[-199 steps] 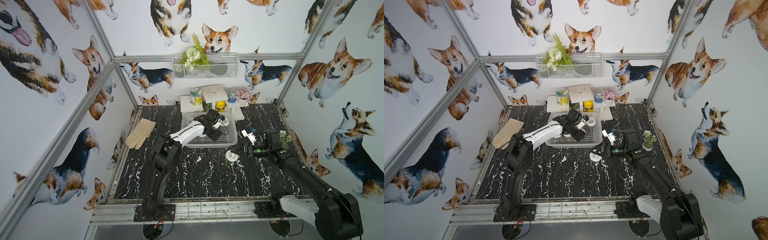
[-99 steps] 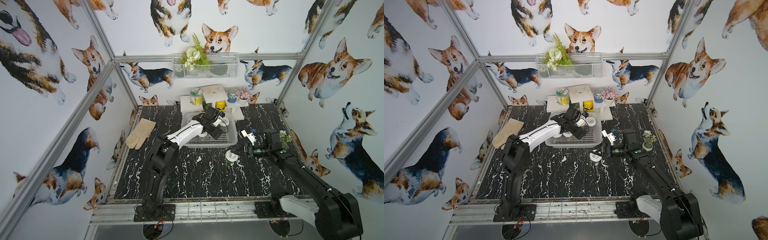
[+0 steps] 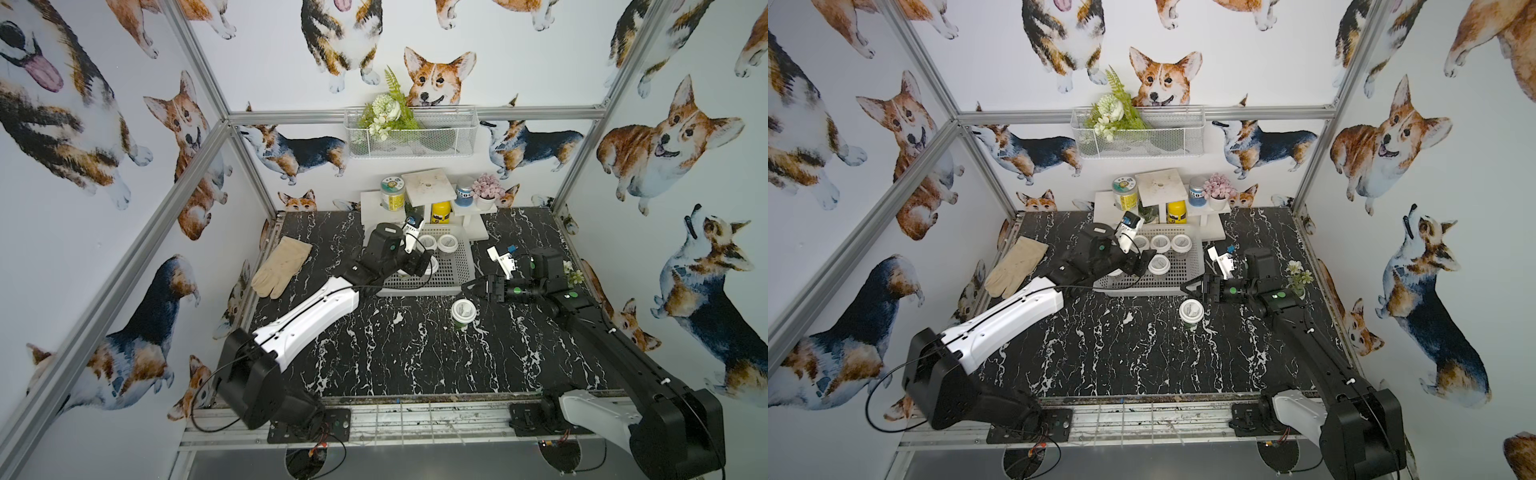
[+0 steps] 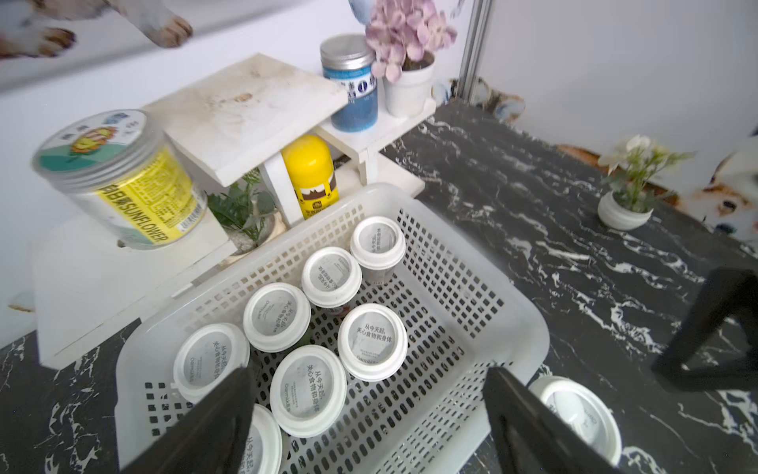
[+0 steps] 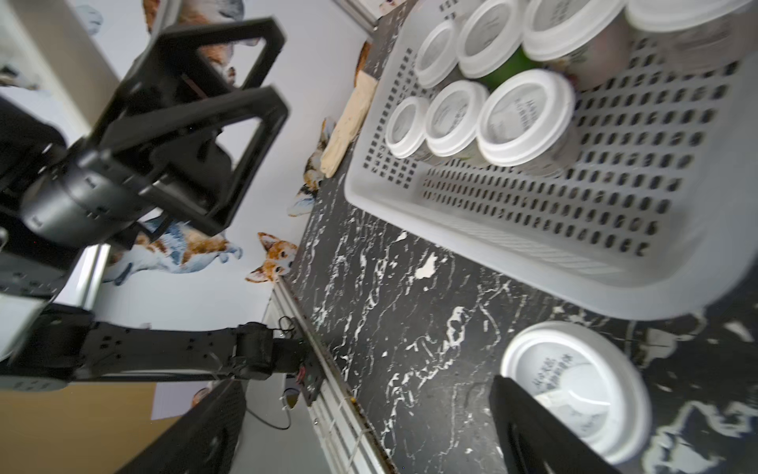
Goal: Put the yogurt in the basket
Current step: Place the yogurt in the basket, then pick up the yogurt from the center of the board.
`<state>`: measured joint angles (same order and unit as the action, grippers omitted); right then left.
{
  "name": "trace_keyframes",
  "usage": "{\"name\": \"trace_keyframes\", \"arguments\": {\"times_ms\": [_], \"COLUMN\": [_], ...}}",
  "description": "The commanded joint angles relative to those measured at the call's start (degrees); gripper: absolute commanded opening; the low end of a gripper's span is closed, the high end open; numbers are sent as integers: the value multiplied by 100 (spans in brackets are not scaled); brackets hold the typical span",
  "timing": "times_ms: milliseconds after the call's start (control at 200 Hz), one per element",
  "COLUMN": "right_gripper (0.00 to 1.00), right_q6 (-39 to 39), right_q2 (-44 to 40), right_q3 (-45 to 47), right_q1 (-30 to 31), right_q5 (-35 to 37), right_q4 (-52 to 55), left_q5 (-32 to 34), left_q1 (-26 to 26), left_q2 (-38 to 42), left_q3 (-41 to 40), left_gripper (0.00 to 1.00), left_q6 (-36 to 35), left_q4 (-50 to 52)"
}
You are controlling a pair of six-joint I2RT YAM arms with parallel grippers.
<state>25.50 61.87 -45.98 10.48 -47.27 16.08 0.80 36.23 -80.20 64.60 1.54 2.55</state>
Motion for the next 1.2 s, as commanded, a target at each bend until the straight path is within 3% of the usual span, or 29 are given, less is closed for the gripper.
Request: {"name": "trace_keyframes", "arguments": {"times_ms": [0,115,220,325,490,771,1196], "right_gripper": [97,96,93,92,92,93,93], "right_q6": [-551,-689,-537,-268,9,-7,-20], "right_q2": [-140,-271,-415,-625,-842,-499,449], "right_q3": [-224,-385,-197,72,137,-427,-843], "right_q1": [137,609,848,1042,1314,1538,2516], "right_q5": [1594,2873,3249,3514,3918,4218,5112], "right_q4": [874,1369,1366,1174,1004,1392,2066], "left_q5": [436,907,1285,1594,2041,1827,1864], "left_q1": [65,122,182,245,247,246,245], "left_q2": [766,1837,2820,3523,3983,3281,3248], "left_q3": [-865,-2102,-3423,-4124,-4323,-3932,-3938], "left_gripper": [90,89,86,84,88,89,88], "left_q6": [613,1202,1785,2082,2025,1939,1964], "left_q4": [-1004,-1640,-2352,-2539,-2423,-2294,-2307]}}
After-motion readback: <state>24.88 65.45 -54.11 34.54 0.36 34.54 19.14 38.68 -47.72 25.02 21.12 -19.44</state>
